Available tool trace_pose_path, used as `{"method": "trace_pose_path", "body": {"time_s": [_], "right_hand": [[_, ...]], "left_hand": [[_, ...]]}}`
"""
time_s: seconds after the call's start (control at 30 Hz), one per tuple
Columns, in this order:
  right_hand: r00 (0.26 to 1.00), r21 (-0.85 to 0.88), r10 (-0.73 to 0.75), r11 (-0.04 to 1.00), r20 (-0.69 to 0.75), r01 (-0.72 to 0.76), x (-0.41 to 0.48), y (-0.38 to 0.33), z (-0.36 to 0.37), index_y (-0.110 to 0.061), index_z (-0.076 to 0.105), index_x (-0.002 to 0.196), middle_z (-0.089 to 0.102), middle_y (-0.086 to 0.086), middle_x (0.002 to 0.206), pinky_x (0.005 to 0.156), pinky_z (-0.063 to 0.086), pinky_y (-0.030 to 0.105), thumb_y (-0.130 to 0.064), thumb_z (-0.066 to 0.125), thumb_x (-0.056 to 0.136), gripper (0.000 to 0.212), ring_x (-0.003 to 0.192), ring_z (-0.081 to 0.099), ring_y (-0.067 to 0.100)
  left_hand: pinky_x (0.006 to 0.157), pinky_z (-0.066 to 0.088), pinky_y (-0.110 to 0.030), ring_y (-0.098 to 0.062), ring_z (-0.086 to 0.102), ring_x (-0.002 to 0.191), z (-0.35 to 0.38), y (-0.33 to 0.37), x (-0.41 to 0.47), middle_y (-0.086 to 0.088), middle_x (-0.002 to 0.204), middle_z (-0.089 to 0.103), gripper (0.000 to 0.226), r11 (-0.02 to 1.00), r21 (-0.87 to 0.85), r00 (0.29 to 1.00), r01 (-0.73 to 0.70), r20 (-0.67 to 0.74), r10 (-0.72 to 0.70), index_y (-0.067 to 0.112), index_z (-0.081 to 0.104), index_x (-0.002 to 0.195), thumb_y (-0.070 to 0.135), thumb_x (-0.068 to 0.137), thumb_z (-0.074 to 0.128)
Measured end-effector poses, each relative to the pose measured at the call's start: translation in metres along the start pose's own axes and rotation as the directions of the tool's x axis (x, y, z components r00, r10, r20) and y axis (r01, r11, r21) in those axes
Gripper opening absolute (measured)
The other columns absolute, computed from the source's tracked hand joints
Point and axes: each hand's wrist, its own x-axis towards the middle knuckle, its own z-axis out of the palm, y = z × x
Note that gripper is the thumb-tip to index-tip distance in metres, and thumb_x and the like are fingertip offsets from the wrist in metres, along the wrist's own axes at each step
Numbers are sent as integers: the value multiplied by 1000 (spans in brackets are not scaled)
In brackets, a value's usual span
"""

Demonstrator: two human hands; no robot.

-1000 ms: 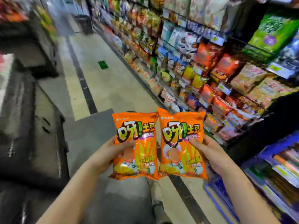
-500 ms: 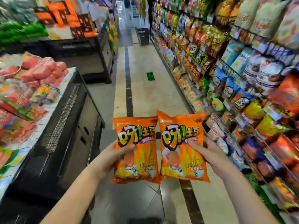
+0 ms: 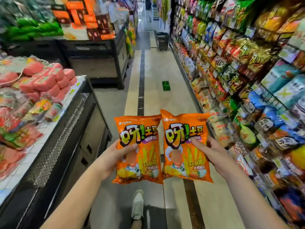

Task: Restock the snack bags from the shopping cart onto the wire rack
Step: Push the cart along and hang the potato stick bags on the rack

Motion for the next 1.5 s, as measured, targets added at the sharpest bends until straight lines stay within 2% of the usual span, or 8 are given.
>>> {"method": "trace_pose_path", "body": {"time_s": [0.2, 0.37, 0.5, 0.57, 0.77, 1.2, 1.33, 1.5], "right_hand": [[998, 9, -24, 1000, -62, 24, 117, -39, 33, -24, 67, 123, 78, 5, 112, 92, 58, 44, -55, 89, 69, 66, 101, 76, 25], [993, -4, -29, 1000, -118, 29, 206, -76, 57, -23, 67, 123, 78, 4, 111, 95, 57, 47, -51, 83, 72, 60, 100, 76, 24], [990, 12, -25, 1000, -142, 27, 261, -96, 68, -30, 67, 122, 78, 4, 114, 100, 55, 53, -64, 93, 54, 81, 105, 75, 28], [989, 21, -34, 999, -145, 38, 285, -105, 72, -29, 67, 121, 78, 5, 113, 100, 55, 53, -67, 93, 47, 87, 104, 75, 28], [989, 26, -59, 998, -139, 64, 366, -125, 83, -28, 64, 126, 78, 2, 112, 94, 58, 46, -40, 76, 83, 46, 101, 76, 25], [982, 103, -44, 993, -185, 64, 586, -165, 26, -29, 66, 120, 78, 1, 111, 91, 58, 44, -40, 77, 79, 44, 104, 74, 26], [968, 111, -63, 990, -243, 92, 625, -185, -4, -29, 67, 124, 76, 4, 119, 97, 56, 49, -50, 88, 73, 58, 111, 72, 28], [926, 100, -68, 989, -370, 113, 647, -213, -45, -28, 66, 121, 78, 0, 111, 76, 61, 30, -32, 75, 86, 37, 99, 76, 20]], "left_hand": [[112, 42, -64, -42, 64, 124, -67, 65, 112, -15, 136, 67, 62, 998, 51, 999, -21, 34, 20, 21, 58, 142, 35, 86, 81], [101, 54, -54, -35, 73, 111, -103, 132, 193, -11, 125, 74, 47, 997, 71, 999, -37, 21, 36, 21, 61, 135, 27, 90, 75], [85, 61, -42, -30, 76, 103, -122, 170, 242, -8, 117, 77, 38, 997, 69, 999, -43, 37, 40, 21, 63, 130, 23, 92, 70], [91, 59, -46, -31, 75, 107, -132, 184, 263, -8, 120, 76, 42, 997, 66, 998, -39, 46, 36, 20, 62, 133, 24, 92, 70], [103, 53, -54, -33, 73, 112, -162, 217, 334, -8, 124, 75, 53, 997, 70, 999, -18, 33, 16, 21, 57, 137, 30, 88, 76], [98, 56, -52, -31, 73, 111, -167, 310, 560, -5, 124, 75, 46, 981, 192, 998, 27, 48, -37, 24, 57, 137, 28, 94, 71], [98, 57, -53, -31, 73, 111, -151, 339, 624, -5, 124, 75, 49, 979, 205, 995, 18, 88, -37, 25, 55, 138, 27, 93, 71], [104, 52, -60, -34, 72, 113, -118, 369, 697, -7, 127, 73, 58, 970, 243, 976, -5, 212, -48, 25, 55, 140, 33, 87, 78]]}}
